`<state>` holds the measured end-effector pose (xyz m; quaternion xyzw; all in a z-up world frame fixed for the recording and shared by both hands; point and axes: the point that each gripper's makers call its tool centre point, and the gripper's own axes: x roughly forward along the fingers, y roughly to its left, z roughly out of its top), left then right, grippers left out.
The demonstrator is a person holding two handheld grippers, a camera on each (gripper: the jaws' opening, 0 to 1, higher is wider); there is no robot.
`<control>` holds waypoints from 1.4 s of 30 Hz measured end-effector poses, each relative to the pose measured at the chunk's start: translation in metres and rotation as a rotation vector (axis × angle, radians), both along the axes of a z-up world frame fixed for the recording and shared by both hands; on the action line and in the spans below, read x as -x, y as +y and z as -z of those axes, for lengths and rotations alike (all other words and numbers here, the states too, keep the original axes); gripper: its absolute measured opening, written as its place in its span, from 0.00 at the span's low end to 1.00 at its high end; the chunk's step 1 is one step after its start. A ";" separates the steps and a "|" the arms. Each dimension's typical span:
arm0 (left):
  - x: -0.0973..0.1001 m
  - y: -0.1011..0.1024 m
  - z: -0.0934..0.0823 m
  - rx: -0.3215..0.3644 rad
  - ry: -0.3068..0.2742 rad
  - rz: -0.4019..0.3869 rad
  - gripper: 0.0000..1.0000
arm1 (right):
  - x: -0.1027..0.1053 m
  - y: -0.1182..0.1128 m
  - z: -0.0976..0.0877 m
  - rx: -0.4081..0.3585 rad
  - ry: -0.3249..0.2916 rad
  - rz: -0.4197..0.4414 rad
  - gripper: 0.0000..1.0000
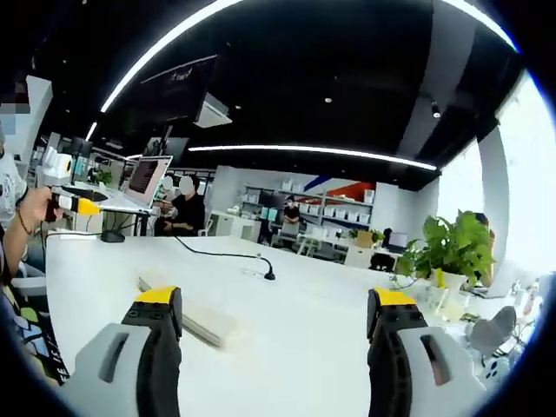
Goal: Arrange the utensils inside the cutlery case until each visible utensil rests in its matching compartment.
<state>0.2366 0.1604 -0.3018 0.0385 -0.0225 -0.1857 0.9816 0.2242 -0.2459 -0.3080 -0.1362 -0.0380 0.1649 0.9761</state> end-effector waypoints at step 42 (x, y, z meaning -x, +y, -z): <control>0.035 0.000 -0.036 0.008 -0.071 -0.011 1.00 | 0.052 -0.064 -0.025 -0.103 -0.024 0.215 0.99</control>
